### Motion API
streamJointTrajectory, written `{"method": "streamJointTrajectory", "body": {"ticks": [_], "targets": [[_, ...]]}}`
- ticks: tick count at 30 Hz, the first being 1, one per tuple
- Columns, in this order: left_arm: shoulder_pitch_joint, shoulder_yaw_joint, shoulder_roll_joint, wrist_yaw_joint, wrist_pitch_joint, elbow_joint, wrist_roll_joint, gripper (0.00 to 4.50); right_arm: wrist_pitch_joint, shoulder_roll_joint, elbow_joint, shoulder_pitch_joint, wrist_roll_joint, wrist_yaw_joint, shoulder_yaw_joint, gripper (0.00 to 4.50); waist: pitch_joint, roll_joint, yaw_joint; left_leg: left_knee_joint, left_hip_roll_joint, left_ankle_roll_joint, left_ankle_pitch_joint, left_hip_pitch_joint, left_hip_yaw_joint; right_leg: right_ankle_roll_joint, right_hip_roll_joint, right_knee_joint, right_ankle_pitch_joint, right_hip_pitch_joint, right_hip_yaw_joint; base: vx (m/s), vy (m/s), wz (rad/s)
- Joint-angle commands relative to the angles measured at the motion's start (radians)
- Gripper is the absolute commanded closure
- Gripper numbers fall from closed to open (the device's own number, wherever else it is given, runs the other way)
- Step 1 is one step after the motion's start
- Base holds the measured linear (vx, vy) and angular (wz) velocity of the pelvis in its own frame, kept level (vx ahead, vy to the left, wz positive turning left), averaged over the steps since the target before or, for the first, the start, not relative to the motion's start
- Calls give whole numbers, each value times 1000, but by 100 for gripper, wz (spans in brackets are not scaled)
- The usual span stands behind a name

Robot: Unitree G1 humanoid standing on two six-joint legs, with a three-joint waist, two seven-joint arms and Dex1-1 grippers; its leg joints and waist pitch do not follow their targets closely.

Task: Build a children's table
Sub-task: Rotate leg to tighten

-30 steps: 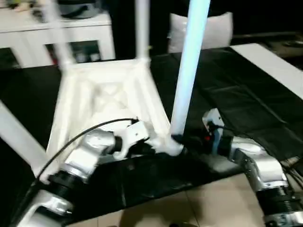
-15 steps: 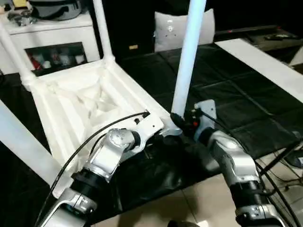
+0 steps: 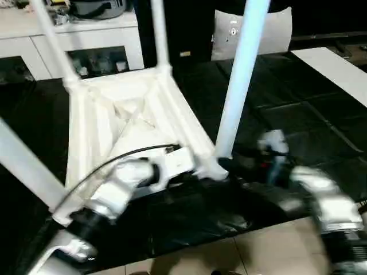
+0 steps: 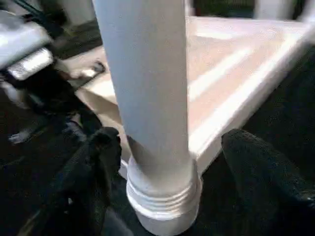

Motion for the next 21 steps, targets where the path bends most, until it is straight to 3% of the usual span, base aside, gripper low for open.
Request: {"method": "streamJointTrajectory", "body": {"ticks": [1, 3, 4, 6, 11, 21], "targets": [[3, -52, 21, -109, -70, -2, -9, 450, -3, -20, -4, -20, 11, 69, 25, 90, -61, -11, 4, -67, 24, 95, -183, -2, 3, -78, -64, -82, -438, 61, 56, 0, 0, 0], [1, -57, 39, -160, -94, -1, -25, 450, -9, -34, 9, -31, 7, 112, 42, 90, -64, -12, 14, -68, 30, 90, -170, -1, 3, -91, -64, -74, -414, 59, 61, 0, 0, 0], [-2, -60, 44, -177, -100, 2, -28, 450, -10, -41, 15, -37, 5, 131, 50, 116, -64, -16, 16, -68, 30, 91, -167, -1, 5, -93, -64, -73, -408, 58, 61, 0, 0, 0], [-24, -81, 77, -255, -151, 22, -34, 450, -10, -71, 27, -56, -13, 232, 116, 124, -66, -18, 25, -67, 32, 93, -150, 1, 7, -104, -64, -67, -390, 57, 64, 0, 0, 0], [-42, -98, 81, -302, -185, 35, -36, 450, -1, -67, 39, -74, -18, 285, 157, 177, -69, -21, 44, -67, 37, 90, -117, 0, 8, -126, -67, -55, -337, 57, 70, 0, 0, 0], [-53, -100, 67, -327, -210, 54, -47, 450, 25, -57, 62, -99, 2, 329, 186, 256, -68, -25, 48, -67, 34, 75, -126, 0, 13, -104, -69, -60, -382, 58, 70, 0, 0, 0]]}}
